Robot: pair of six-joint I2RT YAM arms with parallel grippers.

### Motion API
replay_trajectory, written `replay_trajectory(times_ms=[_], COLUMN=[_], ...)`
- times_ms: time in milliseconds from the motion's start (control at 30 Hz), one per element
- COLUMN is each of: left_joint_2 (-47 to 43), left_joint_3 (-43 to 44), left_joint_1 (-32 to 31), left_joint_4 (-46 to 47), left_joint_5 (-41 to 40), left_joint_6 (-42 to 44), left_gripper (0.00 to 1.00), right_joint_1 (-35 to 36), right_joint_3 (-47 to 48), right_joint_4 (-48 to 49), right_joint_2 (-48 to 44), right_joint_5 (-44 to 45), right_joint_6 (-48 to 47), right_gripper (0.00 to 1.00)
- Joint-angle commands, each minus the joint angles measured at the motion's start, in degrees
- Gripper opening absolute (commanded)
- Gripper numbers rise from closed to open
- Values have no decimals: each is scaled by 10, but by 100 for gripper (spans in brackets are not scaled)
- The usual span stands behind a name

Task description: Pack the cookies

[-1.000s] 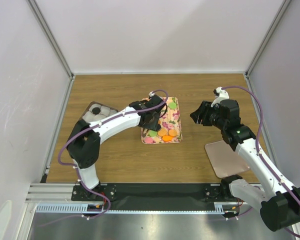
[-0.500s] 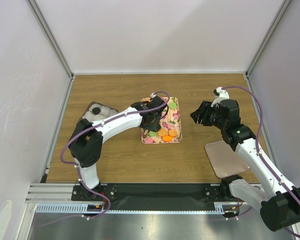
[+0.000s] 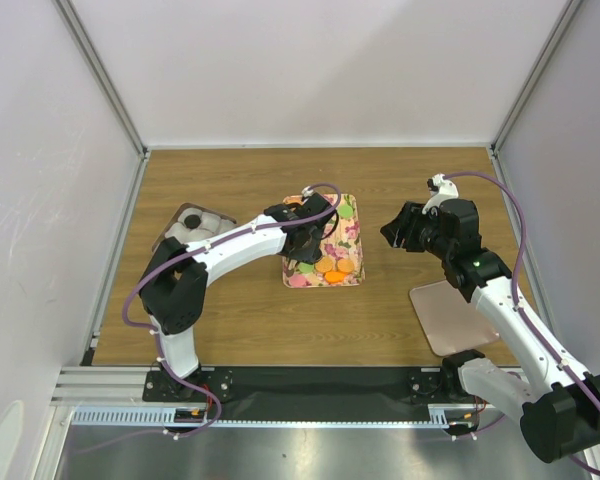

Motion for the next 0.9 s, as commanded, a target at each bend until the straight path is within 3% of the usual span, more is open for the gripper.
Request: replay_trajectory(times_ms=[0,567,867], left_joint_2=[-4,2,-11], left_joint_3=[22,22,36], left_joint_1=[-4,-5,-4], left_joint_4=[0,6,3], left_joint_5=[-13,2,-2], left_joint_6=[0,5,14], left_gripper=[49,47,36], right_joint_1=[2,2,2], right_joint_3=[5,5,5], right_joint_4=[14,13,13], right_joint_2=[-3,-4,-4], right_joint_5=[4,4,4], right_joint_6=[-6,-8,-7], right_gripper=[55,55,54])
